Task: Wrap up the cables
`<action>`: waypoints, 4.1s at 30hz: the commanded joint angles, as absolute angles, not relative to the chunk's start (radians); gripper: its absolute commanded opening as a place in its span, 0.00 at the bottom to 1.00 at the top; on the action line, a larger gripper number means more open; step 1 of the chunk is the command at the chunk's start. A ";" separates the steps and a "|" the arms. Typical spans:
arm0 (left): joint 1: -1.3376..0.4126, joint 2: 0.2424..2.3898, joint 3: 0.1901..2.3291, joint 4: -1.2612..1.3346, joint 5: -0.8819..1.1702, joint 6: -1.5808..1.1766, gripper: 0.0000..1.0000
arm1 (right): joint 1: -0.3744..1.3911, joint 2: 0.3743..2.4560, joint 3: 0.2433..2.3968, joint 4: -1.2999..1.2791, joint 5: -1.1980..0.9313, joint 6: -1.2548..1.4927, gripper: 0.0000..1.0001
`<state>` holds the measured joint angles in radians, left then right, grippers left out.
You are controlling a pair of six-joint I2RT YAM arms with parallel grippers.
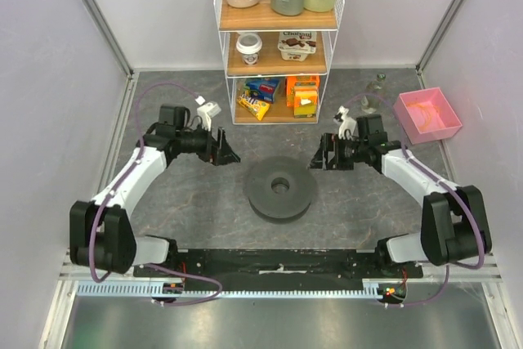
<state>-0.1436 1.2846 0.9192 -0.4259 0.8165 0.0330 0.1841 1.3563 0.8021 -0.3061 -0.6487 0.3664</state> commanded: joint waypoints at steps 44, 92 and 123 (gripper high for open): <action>-0.080 1.362 0.927 -0.230 0.833 -0.239 0.87 | 0.218 1.464 1.106 -0.415 -0.446 0.154 0.99; -0.407 1.094 0.910 -0.238 0.558 -0.049 0.84 | -0.457 1.934 1.519 -0.411 0.109 0.310 0.63; -0.407 1.109 0.930 -0.258 0.568 -0.051 0.84 | -0.471 1.795 1.677 -0.341 -0.054 0.350 0.00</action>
